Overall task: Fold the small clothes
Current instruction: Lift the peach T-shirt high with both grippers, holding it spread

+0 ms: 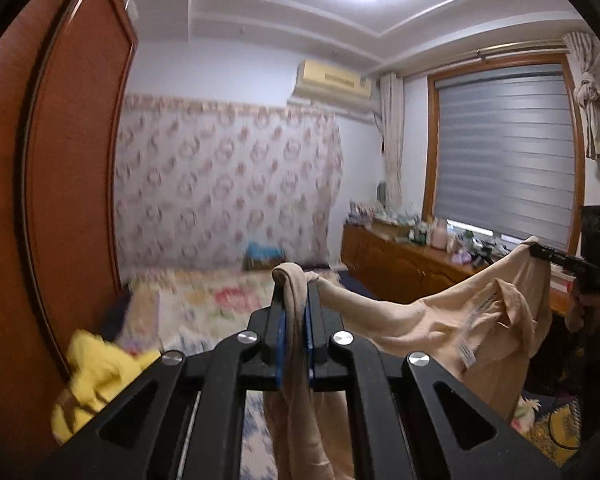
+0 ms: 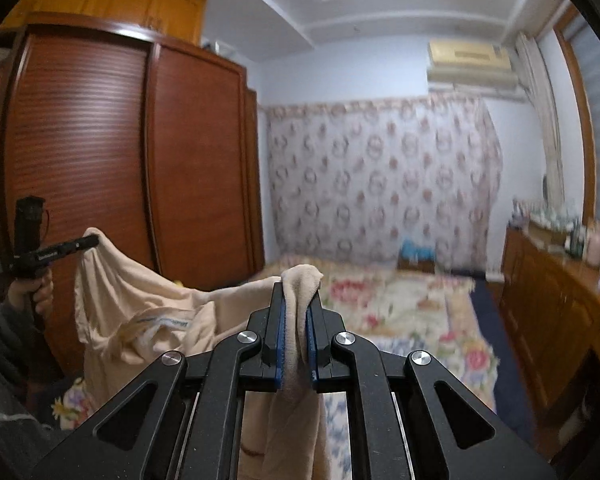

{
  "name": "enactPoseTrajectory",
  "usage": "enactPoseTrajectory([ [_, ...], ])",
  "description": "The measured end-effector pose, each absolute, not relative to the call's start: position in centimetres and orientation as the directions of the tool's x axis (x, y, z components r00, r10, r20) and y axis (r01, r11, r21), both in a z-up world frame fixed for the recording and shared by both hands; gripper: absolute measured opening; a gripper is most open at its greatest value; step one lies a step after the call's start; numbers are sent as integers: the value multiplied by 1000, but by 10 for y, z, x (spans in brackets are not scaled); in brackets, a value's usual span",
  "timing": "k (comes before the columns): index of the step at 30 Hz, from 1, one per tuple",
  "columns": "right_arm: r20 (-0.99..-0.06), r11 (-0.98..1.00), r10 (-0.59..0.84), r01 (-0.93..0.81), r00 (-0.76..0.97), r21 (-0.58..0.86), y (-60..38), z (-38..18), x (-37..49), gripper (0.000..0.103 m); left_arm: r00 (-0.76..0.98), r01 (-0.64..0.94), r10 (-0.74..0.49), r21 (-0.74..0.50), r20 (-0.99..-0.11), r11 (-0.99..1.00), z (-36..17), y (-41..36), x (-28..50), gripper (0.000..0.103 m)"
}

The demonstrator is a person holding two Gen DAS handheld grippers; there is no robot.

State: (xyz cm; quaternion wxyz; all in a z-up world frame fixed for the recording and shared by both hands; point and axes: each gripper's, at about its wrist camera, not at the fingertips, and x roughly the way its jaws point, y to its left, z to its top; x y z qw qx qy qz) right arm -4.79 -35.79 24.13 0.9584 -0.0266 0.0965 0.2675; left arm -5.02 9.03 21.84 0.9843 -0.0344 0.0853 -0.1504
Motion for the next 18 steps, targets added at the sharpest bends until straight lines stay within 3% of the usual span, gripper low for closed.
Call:
enactPoseTrajectory([
  [9, -44, 876, 459, -460, 887, -146, -355, 362, -80, 6, 978, 206, -207, 33, 22, 978, 318, 108, -71, 4],
  [18, 10, 895, 389, -376, 921, -239, -358, 408, -111, 6, 975, 184, -191, 65, 111, 981, 349, 123, -91, 4],
])
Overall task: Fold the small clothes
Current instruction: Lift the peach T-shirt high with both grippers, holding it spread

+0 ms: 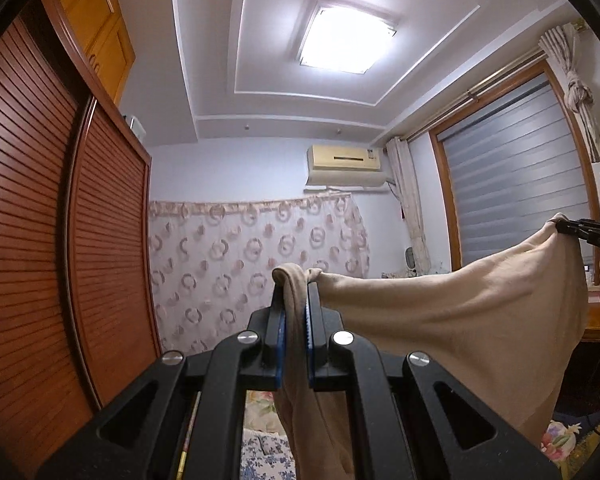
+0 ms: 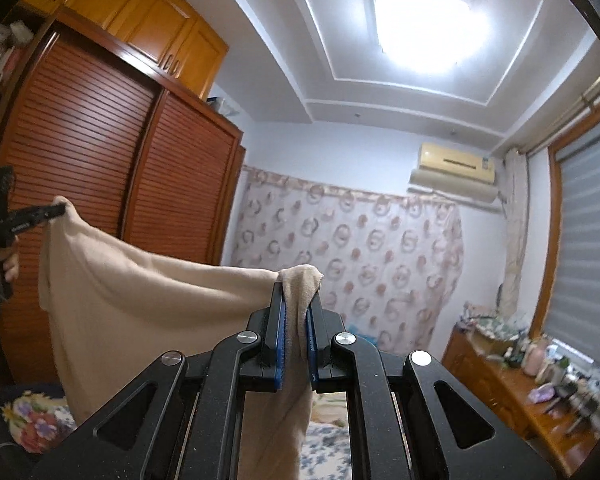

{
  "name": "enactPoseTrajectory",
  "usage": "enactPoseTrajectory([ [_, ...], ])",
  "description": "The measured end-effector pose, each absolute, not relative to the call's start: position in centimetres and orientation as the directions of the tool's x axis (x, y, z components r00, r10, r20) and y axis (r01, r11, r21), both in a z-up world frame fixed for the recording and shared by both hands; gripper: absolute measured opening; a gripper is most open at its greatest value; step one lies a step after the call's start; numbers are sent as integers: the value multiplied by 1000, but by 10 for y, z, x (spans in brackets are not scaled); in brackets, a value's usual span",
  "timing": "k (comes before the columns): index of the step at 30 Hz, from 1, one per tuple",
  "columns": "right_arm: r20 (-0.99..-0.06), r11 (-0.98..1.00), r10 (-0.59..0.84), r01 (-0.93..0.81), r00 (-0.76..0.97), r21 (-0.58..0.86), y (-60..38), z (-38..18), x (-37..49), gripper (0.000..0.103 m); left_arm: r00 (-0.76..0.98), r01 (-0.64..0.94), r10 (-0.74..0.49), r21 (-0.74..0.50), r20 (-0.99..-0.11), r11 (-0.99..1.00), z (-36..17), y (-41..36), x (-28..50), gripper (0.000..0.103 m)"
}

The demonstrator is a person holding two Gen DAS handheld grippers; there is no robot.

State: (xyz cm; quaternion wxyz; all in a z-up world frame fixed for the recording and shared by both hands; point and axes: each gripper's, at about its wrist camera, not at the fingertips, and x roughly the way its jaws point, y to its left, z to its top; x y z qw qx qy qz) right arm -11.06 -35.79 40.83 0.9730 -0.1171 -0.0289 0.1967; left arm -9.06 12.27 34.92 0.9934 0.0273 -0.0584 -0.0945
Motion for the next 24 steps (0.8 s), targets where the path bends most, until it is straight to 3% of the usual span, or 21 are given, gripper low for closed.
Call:
enactPoseTrajectory([
  [10, 31, 900, 346, -322, 938, -292, -359, 440, -119, 6, 972, 148, -167, 123, 165, 981, 381, 110, -112, 4],
  [12, 40, 903, 334, -307, 942, -301, -359, 444, -119, 6, 978, 131, -154, 158, 143, 979, 378, 105, -106, 4],
  [18, -12, 906, 332, -322, 943, -276, -364, 412, -108, 6, 985, 160, -166, 124, 46, 979, 336, 113, -87, 4],
  [24, -43, 900, 342, -341, 939, -273, -364, 395, -116, 6, 977, 182, -192, 107, 92, 978, 343, 112, -111, 4],
])
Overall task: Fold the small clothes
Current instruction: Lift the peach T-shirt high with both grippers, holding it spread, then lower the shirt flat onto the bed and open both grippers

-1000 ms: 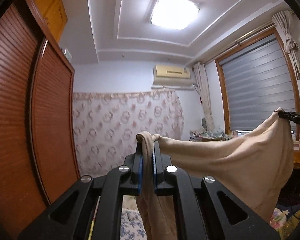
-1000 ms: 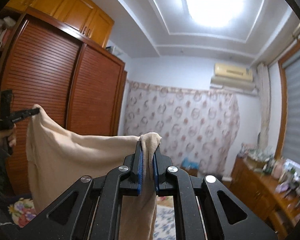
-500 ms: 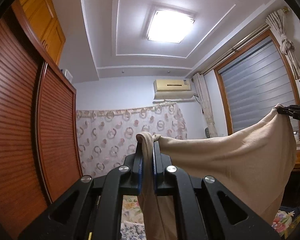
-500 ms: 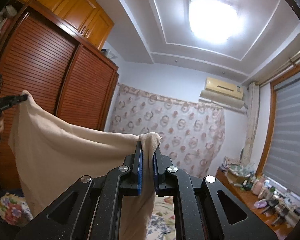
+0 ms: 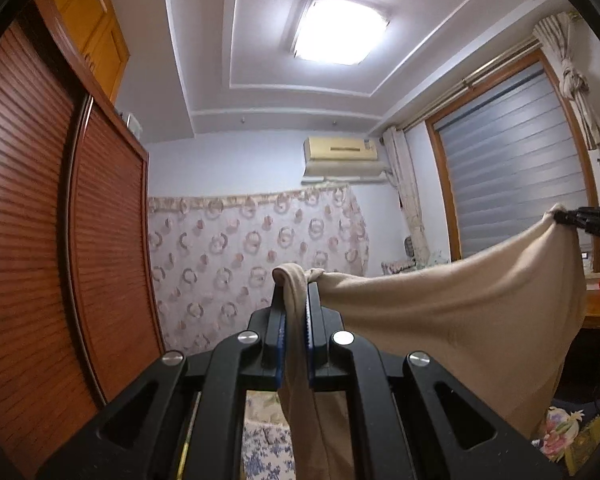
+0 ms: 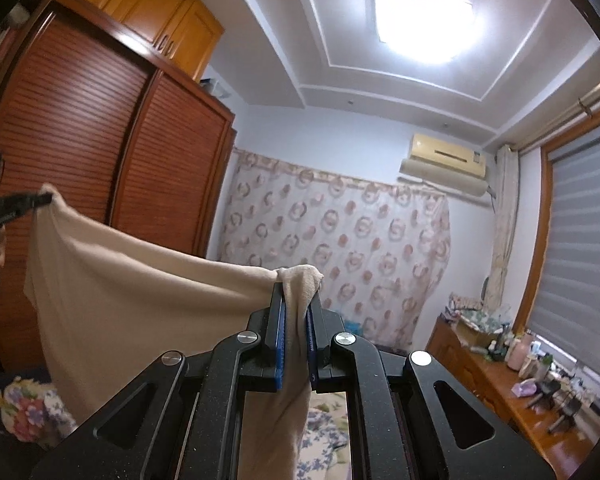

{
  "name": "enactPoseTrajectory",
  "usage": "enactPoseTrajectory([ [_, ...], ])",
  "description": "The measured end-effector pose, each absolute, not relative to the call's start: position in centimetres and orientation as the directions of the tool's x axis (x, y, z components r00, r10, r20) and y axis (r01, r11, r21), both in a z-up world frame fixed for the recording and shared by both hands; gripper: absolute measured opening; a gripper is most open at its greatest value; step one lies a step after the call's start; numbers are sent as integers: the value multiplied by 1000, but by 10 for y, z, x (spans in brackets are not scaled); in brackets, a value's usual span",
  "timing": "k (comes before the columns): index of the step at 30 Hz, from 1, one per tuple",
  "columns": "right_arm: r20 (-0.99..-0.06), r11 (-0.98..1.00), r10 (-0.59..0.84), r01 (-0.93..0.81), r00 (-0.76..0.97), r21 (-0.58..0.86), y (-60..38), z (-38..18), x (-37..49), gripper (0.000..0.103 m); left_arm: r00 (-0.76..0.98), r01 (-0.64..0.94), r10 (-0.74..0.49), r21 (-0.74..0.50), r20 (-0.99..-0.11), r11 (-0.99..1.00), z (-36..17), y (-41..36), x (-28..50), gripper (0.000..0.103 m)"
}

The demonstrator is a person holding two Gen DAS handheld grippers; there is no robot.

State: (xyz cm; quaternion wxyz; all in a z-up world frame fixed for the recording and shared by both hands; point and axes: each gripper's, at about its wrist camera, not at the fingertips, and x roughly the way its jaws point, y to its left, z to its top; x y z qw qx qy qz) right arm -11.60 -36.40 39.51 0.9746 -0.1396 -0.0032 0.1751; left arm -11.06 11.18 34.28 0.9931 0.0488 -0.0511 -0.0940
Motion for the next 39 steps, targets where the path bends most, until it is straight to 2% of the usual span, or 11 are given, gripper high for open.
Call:
enactPoseTrajectory([
  [5, -19, 894, 335, -325, 942, -307, -359, 410, -126, 6, 977, 168, -182, 125, 111, 978, 360, 106, -113, 4],
  [11, -91, 897, 305, -319, 948, -306, -353, 400, -77, 6, 990, 136, -140, 115, 25, 984, 340, 105, -56, 4],
  [13, -135, 897, 303, -330, 943, -295, -352, 387, -52, 6, 990, 140, -138, 106, -33, 984, 319, 105, -25, 4],
  [16, -230, 893, 298, -355, 926, -274, -350, 350, 2, 6, 985, 139, -128, 100, -114, 985, 281, 104, 22, 4],
  [23, -457, 893, 288, -408, 841, -188, -348, 197, 159, 6, 937, 114, -81, 79, -339, 990, 150, 98, 168, 4],
  [28, -576, 915, 239, -379, 782, -136, -343, 101, 254, 6, 882, 124, -72, 82, -465, 989, 80, 83, 241, 4],
  [33, -653, 931, 211, -354, 728, -93, -345, 49, 319, 6, 840, 126, -59, 88, -540, 988, 40, 68, 284, 4],
  [39, -710, 938, 194, -339, 676, -67, -347, 17, 356, 7, 790, 112, -43, 75, -611, 991, 14, 65, 309, 8],
])
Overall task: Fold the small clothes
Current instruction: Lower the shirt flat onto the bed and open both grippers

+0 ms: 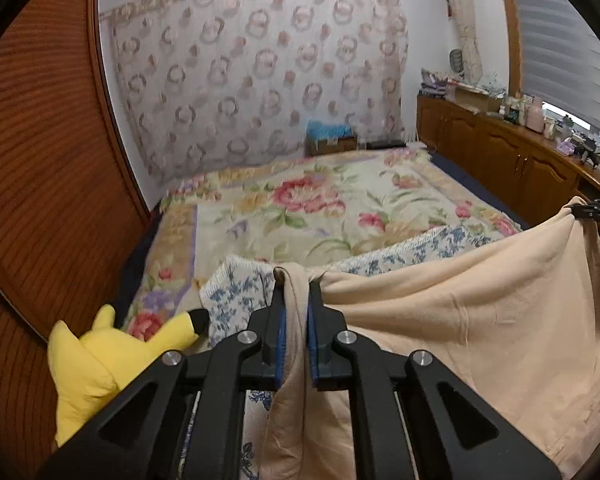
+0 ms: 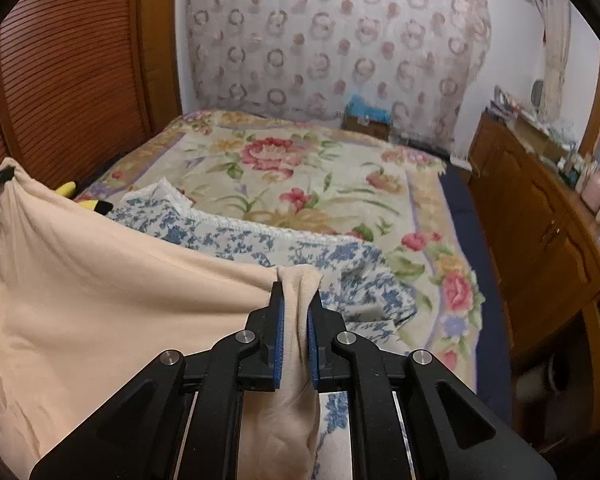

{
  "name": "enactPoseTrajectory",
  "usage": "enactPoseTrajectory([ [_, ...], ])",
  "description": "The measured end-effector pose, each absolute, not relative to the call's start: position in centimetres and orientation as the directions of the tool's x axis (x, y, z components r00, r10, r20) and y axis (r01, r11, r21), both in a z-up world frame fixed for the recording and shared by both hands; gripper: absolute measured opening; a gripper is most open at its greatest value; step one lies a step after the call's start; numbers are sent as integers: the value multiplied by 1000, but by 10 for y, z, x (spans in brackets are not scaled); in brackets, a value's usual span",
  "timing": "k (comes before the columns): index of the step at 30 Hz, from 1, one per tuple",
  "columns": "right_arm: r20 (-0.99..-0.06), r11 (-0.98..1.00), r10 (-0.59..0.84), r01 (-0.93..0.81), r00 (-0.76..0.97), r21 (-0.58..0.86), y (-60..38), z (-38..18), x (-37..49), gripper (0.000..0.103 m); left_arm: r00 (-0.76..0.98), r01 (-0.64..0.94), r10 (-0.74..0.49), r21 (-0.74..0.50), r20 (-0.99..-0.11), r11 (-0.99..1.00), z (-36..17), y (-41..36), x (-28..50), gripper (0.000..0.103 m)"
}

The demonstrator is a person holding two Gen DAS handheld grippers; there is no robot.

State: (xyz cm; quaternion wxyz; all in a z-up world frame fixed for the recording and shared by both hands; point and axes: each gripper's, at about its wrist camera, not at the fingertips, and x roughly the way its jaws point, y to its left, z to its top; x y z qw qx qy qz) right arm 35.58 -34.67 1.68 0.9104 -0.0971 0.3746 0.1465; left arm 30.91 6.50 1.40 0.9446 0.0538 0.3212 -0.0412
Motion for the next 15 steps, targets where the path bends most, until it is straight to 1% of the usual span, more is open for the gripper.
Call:
enactPoseTrajectory([
  [2, -721, 943, 189, -327, 667, -56, -346, 11, 364, 14, 766, 125, -64, 50, -640, 991, 10, 71, 316, 11],
  [3, -724, 946, 177, -318, 666, -61, -345, 9, 366, 19, 754, 134, -75, 40, -652, 990, 7, 72, 314, 15],
  [4, -731, 947, 168, -313, 661, -65, -345, 7, 367, 24, 748, 139, -82, 35, -659, 990, 4, 73, 313, 22],
  [6, -739, 948, 171, -313, 652, -57, -348, 6, 361, 27, 739, 149, -91, 31, -667, 988, 2, 73, 299, 32],
  [7, -738, 948, 177, -315, 652, -51, -349, 7, 355, 27, 735, 154, -95, 29, -671, 988, 1, 72, 289, 35],
  [10, -730, 946, 187, -320, 658, -46, -355, 7, 326, 28, 724, 179, -121, 15, -679, 984, -1, 76, 258, 40],
  [15, -733, 941, 209, -337, 648, -30, -363, 5, 258, 28, 701, 218, -157, -1, -696, 976, -9, 77, 194, 42],
])
